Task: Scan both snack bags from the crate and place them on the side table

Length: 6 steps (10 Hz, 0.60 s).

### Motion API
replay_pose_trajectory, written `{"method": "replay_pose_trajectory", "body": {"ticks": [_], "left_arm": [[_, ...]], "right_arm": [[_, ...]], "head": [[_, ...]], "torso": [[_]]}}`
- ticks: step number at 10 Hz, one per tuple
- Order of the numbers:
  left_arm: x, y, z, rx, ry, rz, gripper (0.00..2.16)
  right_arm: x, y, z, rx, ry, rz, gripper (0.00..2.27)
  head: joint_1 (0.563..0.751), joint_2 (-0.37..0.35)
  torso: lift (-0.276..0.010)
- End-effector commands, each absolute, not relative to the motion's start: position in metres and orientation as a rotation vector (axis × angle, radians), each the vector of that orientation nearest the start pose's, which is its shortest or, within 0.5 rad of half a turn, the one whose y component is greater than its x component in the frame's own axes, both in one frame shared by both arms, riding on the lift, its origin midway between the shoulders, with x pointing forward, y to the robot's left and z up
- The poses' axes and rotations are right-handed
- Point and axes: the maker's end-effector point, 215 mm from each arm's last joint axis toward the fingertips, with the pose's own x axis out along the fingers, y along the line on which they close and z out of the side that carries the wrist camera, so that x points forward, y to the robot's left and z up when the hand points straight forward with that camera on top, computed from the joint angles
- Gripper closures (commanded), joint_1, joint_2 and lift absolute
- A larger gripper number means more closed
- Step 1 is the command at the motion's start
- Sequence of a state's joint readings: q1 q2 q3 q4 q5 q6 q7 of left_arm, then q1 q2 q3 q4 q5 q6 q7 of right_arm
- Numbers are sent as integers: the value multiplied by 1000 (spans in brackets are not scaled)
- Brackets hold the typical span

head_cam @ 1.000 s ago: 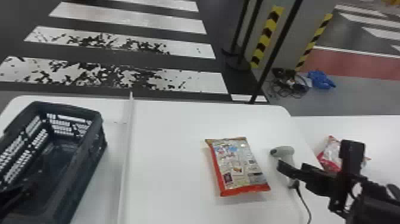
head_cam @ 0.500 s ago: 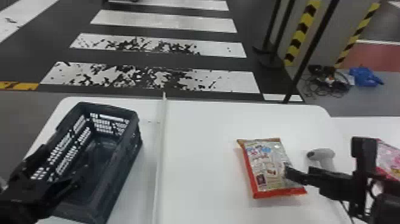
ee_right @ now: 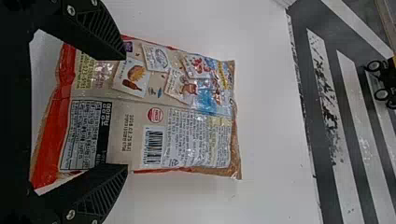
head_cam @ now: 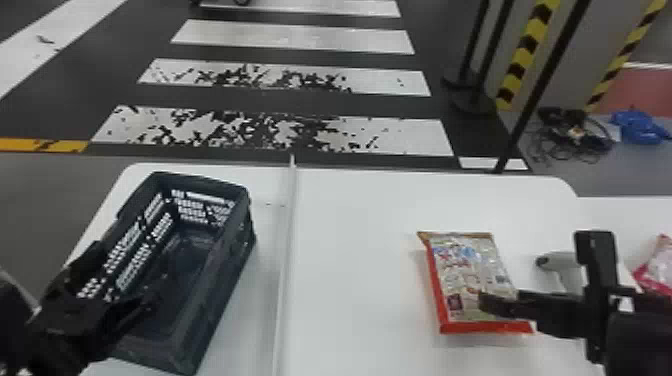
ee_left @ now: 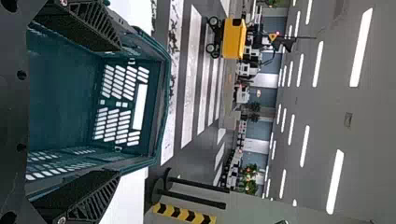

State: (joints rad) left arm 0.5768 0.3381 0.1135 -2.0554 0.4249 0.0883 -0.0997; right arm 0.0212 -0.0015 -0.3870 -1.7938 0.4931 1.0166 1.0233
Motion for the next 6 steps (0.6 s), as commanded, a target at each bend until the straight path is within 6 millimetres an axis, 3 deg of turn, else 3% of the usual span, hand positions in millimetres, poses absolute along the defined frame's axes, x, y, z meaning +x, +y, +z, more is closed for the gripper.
{"method": "replay_pose_trajectory", "body": {"ticks": [1,2,3,5,6], "left_arm": [[425,290,-369,-83,171,-158,46],[425,290,-370,-83,173,-157,46],[425,290,-369,-85,170,-157,46],[425,290,-370,-86,172,-158,46],[425,290,-370,-86,171,-158,46]], "right_arm": [[434,-323,-518,180,940,300,124],[432,-323,-525,177,967,303,292],[429,-322,-533,157,991,304,792],[428,-321,-548,60,1025,323,2027],[428,-320,-552,31,1029,335,2125]], "head": [[695,-46],[695,-44],[695,-44],[695,-44],[695,-42]], "torso": [[-98],[-98],[-98],[-98],[-98]]}}
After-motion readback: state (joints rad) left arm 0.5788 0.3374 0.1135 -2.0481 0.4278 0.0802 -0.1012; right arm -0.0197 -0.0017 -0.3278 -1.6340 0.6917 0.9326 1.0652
